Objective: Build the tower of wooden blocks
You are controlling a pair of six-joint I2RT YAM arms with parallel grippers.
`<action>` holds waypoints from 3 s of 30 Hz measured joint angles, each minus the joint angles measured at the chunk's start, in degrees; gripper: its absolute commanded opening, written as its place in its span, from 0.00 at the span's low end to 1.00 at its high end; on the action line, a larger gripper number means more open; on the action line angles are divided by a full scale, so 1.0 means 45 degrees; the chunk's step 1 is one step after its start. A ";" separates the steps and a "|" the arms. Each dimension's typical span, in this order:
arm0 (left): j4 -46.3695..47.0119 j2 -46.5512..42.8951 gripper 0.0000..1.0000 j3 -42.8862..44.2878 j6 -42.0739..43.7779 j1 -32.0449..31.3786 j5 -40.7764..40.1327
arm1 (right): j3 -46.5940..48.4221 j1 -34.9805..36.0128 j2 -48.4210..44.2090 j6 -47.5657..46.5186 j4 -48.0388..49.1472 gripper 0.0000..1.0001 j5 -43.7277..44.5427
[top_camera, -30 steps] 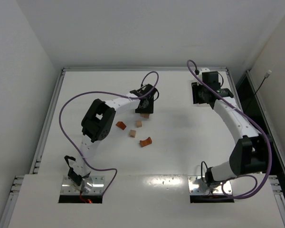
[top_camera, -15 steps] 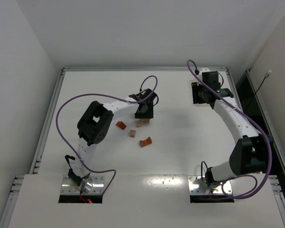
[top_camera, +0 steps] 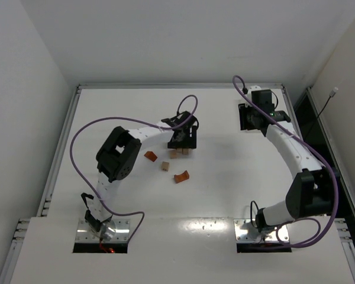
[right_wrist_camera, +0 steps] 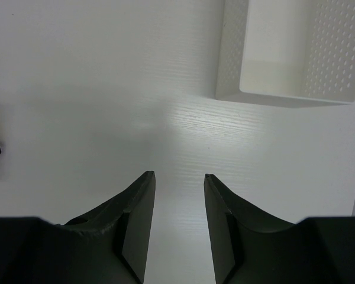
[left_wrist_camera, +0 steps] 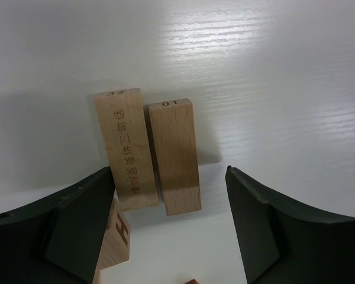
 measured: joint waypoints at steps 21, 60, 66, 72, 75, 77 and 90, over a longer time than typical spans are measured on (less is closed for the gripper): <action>-0.0151 -0.1350 0.72 -0.0811 0.0481 -0.0486 -0.1083 | -0.0661 0.0010 -0.0534 -0.0010 0.0102 0.35 -0.0670; -0.0219 0.0797 0.54 0.1083 0.1073 0.0102 -0.1287 | -0.1069 0.0000 -0.1316 -0.0010 0.0087 0.35 -0.0670; -0.0146 0.0860 0.78 0.1190 0.1190 0.0165 -0.1214 | -0.1069 0.0000 -0.1316 -0.0010 0.0087 0.35 -0.0670; -0.0136 0.0860 0.83 0.1200 0.1287 0.0175 -0.1200 | -0.1069 0.0000 -0.1316 -0.0010 0.0087 0.35 -0.0670; -0.0141 0.0855 0.83 0.1200 0.1302 0.0175 -0.1219 | -0.1069 0.0000 -0.1316 -0.0010 0.0087 0.35 -0.0714; -0.0155 0.0826 0.83 0.1200 0.1307 0.0175 -0.1273 | -0.1078 0.0015 -0.1316 -0.0019 0.0087 0.35 -0.0743; -0.0325 -0.3677 0.77 0.0559 0.2798 0.0214 -0.1404 | -0.2055 0.0039 -0.1467 -0.2123 -0.0160 0.59 -0.3147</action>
